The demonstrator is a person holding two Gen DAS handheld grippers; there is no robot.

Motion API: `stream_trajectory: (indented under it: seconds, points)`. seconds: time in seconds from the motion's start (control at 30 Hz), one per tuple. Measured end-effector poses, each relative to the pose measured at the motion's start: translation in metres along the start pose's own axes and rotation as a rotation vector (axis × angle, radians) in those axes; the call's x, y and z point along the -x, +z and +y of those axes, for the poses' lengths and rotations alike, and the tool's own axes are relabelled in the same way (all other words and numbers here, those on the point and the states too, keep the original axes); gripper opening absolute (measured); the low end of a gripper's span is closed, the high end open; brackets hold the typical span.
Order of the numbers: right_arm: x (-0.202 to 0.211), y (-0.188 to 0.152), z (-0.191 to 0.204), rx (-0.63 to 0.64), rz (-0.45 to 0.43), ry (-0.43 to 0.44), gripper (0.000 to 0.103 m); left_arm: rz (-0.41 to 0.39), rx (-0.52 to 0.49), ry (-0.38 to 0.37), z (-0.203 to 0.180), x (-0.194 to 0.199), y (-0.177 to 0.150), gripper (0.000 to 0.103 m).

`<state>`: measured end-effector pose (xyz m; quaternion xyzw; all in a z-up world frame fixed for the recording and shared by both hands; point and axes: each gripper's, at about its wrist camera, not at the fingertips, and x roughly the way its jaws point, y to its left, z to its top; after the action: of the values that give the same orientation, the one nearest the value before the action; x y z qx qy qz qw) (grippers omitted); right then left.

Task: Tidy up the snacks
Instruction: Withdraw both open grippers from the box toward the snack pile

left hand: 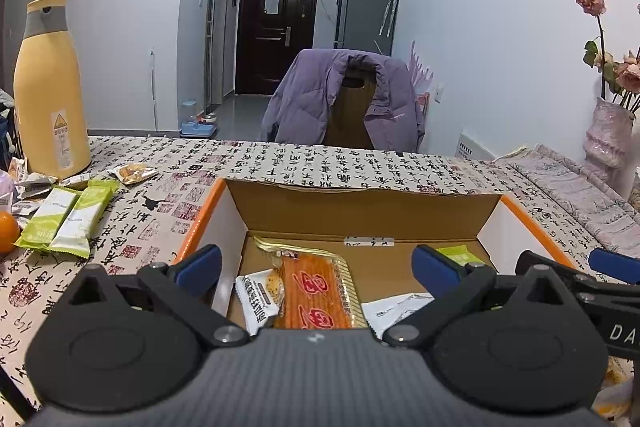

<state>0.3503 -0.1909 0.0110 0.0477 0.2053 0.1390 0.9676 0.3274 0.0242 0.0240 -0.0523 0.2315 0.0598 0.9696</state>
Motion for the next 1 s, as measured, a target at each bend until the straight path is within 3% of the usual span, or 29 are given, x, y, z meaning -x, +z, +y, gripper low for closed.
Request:
stream_trajectory:
  seconds: [0.4, 1.0]
  points:
    - [0.023, 0.017, -0.004, -0.005, -0.042, -0.001, 0.103, 0.009, -0.009, -0.002, -0.009, 0.016, 0.008, 0.103]
    - [0.11, 0.008, 0.026, 0.057, -0.076, 0.021, 0.103, -0.038, -0.018, 0.016, 0.005, 0.107, -0.011, 0.103]
